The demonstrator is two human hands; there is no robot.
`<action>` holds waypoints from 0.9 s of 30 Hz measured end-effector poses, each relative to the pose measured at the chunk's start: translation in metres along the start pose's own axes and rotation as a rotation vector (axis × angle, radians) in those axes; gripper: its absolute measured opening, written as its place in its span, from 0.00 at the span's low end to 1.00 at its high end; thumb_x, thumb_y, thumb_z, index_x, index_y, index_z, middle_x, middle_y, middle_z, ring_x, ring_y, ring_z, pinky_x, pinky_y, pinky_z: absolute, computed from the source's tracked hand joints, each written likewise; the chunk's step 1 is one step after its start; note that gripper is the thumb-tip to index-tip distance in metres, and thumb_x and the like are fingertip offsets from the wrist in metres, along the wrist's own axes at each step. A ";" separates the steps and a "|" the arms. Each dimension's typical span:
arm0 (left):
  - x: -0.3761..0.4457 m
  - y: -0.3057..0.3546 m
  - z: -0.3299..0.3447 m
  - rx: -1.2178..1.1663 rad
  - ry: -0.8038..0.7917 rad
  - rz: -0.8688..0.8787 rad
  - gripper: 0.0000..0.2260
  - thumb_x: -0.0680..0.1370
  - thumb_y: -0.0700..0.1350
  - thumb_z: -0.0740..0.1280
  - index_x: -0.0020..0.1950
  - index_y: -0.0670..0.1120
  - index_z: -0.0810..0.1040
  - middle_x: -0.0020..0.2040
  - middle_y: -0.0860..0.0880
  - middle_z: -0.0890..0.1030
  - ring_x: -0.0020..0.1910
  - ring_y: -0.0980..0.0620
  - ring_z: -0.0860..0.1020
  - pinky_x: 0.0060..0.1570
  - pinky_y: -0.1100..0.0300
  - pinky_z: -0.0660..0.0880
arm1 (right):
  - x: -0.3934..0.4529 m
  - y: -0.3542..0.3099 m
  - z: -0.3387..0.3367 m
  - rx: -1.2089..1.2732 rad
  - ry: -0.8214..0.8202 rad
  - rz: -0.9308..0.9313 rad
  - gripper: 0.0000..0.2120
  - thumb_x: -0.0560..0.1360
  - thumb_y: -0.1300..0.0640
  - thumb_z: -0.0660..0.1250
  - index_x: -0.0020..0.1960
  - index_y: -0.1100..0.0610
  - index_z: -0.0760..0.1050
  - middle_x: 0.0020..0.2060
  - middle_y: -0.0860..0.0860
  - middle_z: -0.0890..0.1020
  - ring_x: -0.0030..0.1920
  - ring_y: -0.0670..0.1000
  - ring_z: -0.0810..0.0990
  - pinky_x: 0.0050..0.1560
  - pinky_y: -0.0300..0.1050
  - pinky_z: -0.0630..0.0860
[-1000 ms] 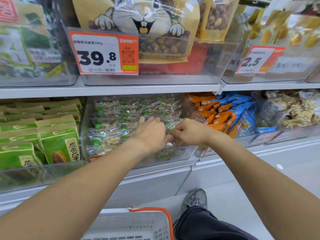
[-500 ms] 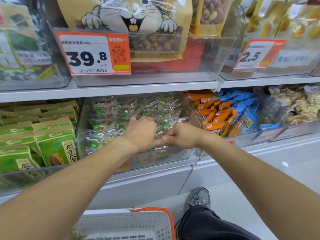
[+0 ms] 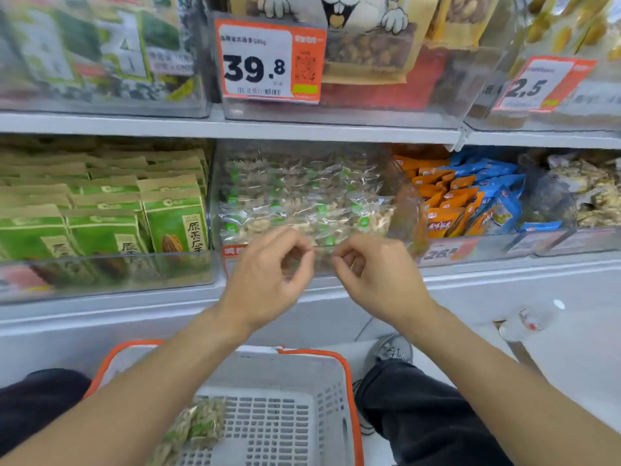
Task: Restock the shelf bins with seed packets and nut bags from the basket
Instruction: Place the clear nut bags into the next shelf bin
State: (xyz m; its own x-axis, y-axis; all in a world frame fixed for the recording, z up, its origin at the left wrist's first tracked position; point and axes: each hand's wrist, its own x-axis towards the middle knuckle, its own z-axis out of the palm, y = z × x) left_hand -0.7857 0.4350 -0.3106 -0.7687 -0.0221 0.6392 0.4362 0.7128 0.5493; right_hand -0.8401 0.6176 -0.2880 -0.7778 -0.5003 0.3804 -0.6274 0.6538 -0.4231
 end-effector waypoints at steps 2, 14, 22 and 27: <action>-0.056 -0.021 -0.001 -0.017 -0.073 -0.170 0.03 0.75 0.44 0.65 0.42 0.47 0.77 0.36 0.56 0.74 0.35 0.55 0.73 0.39 0.62 0.70 | -0.019 -0.015 0.040 0.053 -0.165 0.027 0.02 0.75 0.56 0.69 0.46 0.53 0.80 0.35 0.43 0.80 0.36 0.47 0.78 0.39 0.47 0.77; -0.362 -0.168 -0.038 0.278 -0.583 -1.097 0.15 0.76 0.49 0.67 0.58 0.42 0.79 0.53 0.40 0.79 0.52 0.38 0.79 0.50 0.48 0.76 | -0.168 -0.045 0.323 0.017 -1.201 0.327 0.18 0.79 0.52 0.66 0.67 0.58 0.72 0.62 0.57 0.79 0.60 0.59 0.78 0.59 0.52 0.76; -0.396 -0.190 -0.035 0.356 -0.726 -1.345 0.23 0.76 0.41 0.64 0.72 0.47 0.68 0.62 0.37 0.71 0.61 0.37 0.71 0.62 0.48 0.70 | -0.258 -0.078 0.385 0.335 -1.241 0.792 0.33 0.77 0.38 0.67 0.73 0.57 0.66 0.61 0.54 0.78 0.58 0.54 0.80 0.59 0.49 0.77; -0.392 -0.184 -0.035 0.296 -0.778 -1.416 0.32 0.75 0.47 0.71 0.76 0.52 0.60 0.60 0.39 0.77 0.59 0.38 0.76 0.57 0.51 0.74 | -0.257 -0.083 0.395 0.332 -1.370 0.855 0.41 0.73 0.37 0.70 0.77 0.56 0.59 0.71 0.54 0.71 0.64 0.57 0.76 0.57 0.49 0.75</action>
State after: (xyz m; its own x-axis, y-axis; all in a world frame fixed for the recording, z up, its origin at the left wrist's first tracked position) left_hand -0.5482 0.2884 -0.6433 -0.5297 -0.4629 -0.7107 -0.8058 0.5362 0.2513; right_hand -0.6029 0.4675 -0.6758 -0.2198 -0.2968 -0.9293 0.1345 0.9343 -0.3302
